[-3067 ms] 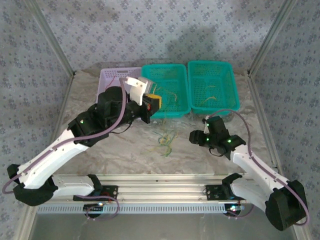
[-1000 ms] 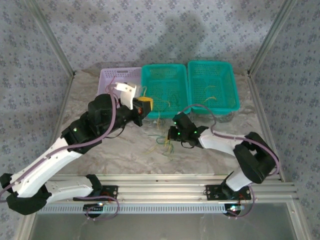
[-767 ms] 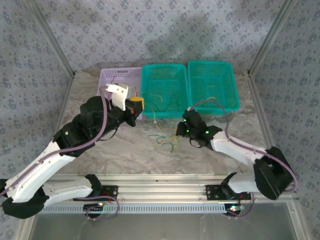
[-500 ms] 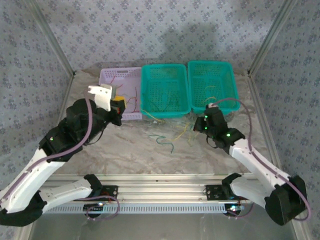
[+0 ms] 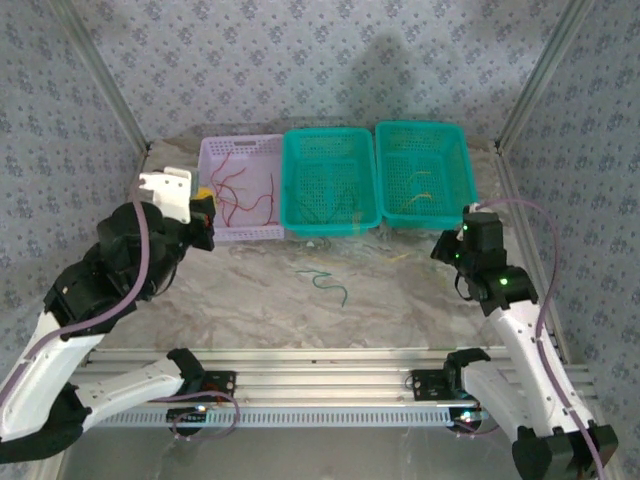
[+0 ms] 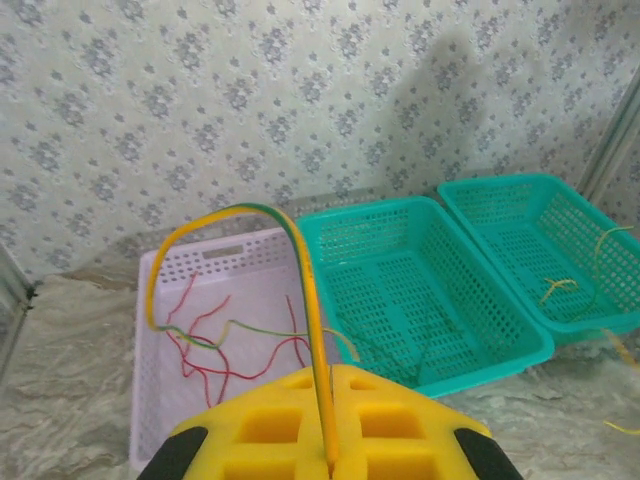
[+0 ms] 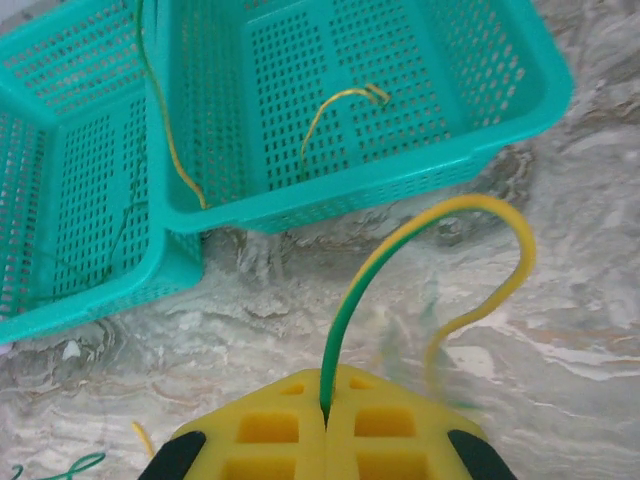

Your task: Untangle the cables

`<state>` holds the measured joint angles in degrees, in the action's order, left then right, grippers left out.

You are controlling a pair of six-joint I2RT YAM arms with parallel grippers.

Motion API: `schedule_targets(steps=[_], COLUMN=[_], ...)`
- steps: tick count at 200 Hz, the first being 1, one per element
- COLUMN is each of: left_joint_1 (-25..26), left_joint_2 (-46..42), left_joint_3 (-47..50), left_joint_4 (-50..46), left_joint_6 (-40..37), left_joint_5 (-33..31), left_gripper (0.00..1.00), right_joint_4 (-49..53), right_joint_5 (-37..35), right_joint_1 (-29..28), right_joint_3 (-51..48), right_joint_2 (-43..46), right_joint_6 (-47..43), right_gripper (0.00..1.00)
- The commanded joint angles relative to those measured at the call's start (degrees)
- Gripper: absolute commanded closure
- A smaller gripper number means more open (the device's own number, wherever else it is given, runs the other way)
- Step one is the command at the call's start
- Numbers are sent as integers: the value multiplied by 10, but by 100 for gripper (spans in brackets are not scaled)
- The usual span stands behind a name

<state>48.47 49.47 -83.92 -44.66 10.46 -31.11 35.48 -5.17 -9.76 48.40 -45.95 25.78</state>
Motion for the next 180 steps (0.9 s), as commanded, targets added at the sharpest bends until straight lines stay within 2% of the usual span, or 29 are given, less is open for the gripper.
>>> schedule_targets(steps=[1, 15, 29, 67, 111, 180], left_joint_1=[-2, -2, -2, -2, -2, -3], left_joint_2=[-7, -3, -3, 14, 32, 62], left_joint_3=[-21, -31, -27, -19, 18, 59], left_joint_4=[-9, -16, -8, 2, 39, 99], left_joint_6=[-19, -21, -19, 9, 38, 65], left_joint_5=[-22, -27, -19, 42, 98, 162], left_gripper=[100, 100, 100, 100, 100, 100], right_joint_4=[33, 35, 15, -29, -42, -59], right_joint_5=[6, -3, 19, 66, 67, 89], right_joint_1=[10, 16, 19, 19, 18, 30], right_joint_3=[18, 23, 20, 42, 91, 258], right_joint_2=[10, 15, 24, 8, -26, -189], right_joint_6=[-14, -7, 0, 22, 24, 24], right_gripper=[100, 100, 100, 100, 100, 100])
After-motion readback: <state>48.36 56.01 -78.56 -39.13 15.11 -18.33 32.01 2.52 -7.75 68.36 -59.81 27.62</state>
